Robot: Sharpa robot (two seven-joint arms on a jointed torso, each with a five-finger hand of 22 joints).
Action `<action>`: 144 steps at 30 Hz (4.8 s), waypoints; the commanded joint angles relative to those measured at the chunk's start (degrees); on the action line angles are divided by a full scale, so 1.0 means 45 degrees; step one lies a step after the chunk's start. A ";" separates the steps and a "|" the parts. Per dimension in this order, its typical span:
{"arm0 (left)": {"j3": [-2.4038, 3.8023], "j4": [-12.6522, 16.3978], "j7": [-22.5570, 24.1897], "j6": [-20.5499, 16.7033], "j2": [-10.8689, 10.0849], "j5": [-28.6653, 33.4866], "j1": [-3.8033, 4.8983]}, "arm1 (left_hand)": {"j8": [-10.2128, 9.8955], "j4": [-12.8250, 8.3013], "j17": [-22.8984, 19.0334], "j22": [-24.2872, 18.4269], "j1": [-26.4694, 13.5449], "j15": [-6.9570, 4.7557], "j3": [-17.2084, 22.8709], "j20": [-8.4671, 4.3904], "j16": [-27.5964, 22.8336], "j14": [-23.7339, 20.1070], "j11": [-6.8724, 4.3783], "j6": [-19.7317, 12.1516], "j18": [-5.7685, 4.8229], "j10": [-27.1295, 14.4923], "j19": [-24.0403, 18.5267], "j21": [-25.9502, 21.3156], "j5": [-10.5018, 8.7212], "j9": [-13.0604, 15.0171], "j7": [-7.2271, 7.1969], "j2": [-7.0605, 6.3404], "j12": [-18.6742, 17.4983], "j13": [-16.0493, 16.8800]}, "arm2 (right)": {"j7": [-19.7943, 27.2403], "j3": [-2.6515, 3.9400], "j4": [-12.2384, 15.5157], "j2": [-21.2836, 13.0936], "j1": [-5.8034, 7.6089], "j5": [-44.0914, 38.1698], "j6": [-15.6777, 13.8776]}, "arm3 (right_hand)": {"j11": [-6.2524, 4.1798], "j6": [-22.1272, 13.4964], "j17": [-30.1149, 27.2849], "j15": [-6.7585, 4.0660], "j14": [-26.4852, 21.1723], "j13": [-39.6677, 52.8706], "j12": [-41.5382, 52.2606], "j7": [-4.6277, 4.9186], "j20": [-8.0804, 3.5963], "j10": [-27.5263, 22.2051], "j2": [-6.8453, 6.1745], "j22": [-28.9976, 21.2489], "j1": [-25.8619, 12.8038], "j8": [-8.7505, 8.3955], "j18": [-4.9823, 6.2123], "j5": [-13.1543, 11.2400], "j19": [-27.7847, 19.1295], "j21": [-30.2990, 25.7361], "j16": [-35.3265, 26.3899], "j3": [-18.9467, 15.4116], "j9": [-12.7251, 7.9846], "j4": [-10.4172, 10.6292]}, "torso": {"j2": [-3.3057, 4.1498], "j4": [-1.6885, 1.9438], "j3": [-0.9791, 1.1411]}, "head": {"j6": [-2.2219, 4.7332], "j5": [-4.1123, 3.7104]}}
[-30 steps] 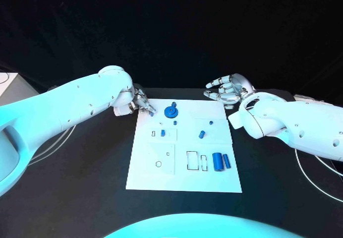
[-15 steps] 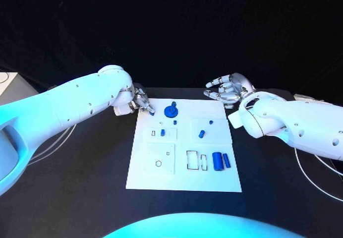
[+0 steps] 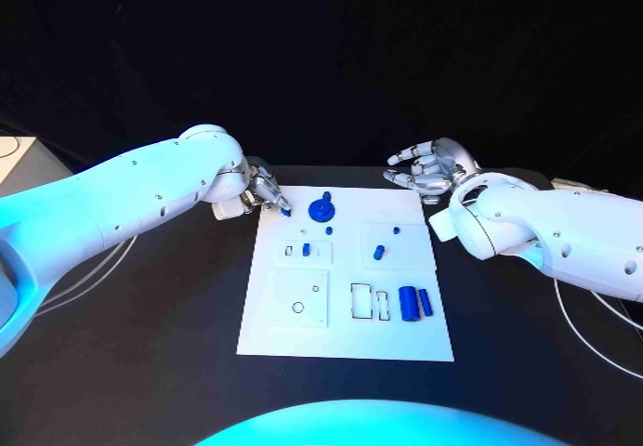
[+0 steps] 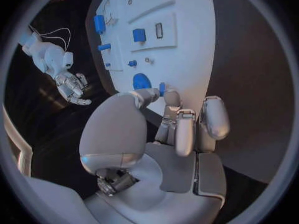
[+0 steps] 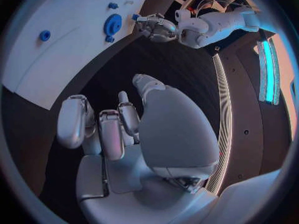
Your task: Assemble the parts on the task board
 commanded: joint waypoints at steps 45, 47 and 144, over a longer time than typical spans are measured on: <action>-0.0786 0.5616 -0.0977 -0.2686 -0.2561 -0.1318 -0.0521 | 0.0346 -0.3539 0.3355 0.0921 -0.1910 -0.0412 0.3483 -0.0309 0.0286 0.1302 -0.0352 0.1051 -0.0279 0.1350 0.0773 0.0501 0.2468 0.0784 -0.0462 -0.0341 0.0506 0.0702 | 0.0124 -0.0047 -0.0073 -0.0180 -0.0092 -0.0179 0.0306 | 0.0005 -0.0062 0.0414 -0.0055 0.0525 0.0395 -0.0026 0.0014 -0.0026 -0.0046 0.0017 0.0041 -0.0162 0.0055 0.0190 0.0094 -0.0074 -0.0076 -0.0078 0.0069 0.0019 0.0015 | -0.0206 0.0172 0.0006 | -0.0388 0.0055; -0.0801 0.5608 -0.1014 -0.2638 -0.2533 -0.1421 -0.0557 | 0.0346 -0.3539 0.3355 0.0921 -0.1910 -0.0412 0.3483 -0.0309 0.0286 0.1302 -0.0352 0.1051 -0.0279 0.1350 0.0773 0.0501 0.2468 0.0784 -0.0462 -0.0341 0.0506 0.0702 | 0.0128 -0.0048 -0.0070 -0.0180 -0.0094 -0.0192 0.0307 | 0.0003 -0.0079 0.0421 -0.0055 0.0527 0.0386 -0.0023 0.0012 -0.0027 -0.0048 -0.0003 0.0027 -0.0191 0.0082 0.0193 0.0113 -0.0076 -0.0102 -0.0080 0.0099 0.0028 0.0004 | -0.0207 0.0166 0.0010 | -0.0405 0.0067; -0.0882 0.5013 -0.1124 -0.1478 -0.1633 -0.2070 -0.0756 | 0.0260 -0.3494 0.3355 0.0946 -0.2254 -0.0462 0.3061 -0.0359 0.0286 0.1302 -0.0427 0.1336 -0.0291 0.1828 0.0794 0.0485 0.2453 0.0528 -0.0565 -0.0365 0.0918 0.1469 | 0.0151 -0.0048 -0.0052 -0.0212 -0.0142 -0.0245 0.0322 | 0.0003 -0.0094 0.0435 -0.0056 0.0531 0.0384 -0.0014 0.0012 -0.0028 -0.0044 -0.0016 0.0032 -0.0213 0.0106 0.0190 0.0122 -0.0068 -0.0099 -0.0078 0.0128 0.0035 -0.0007 | -0.0213 0.0156 0.0022 | -0.0558 -0.0055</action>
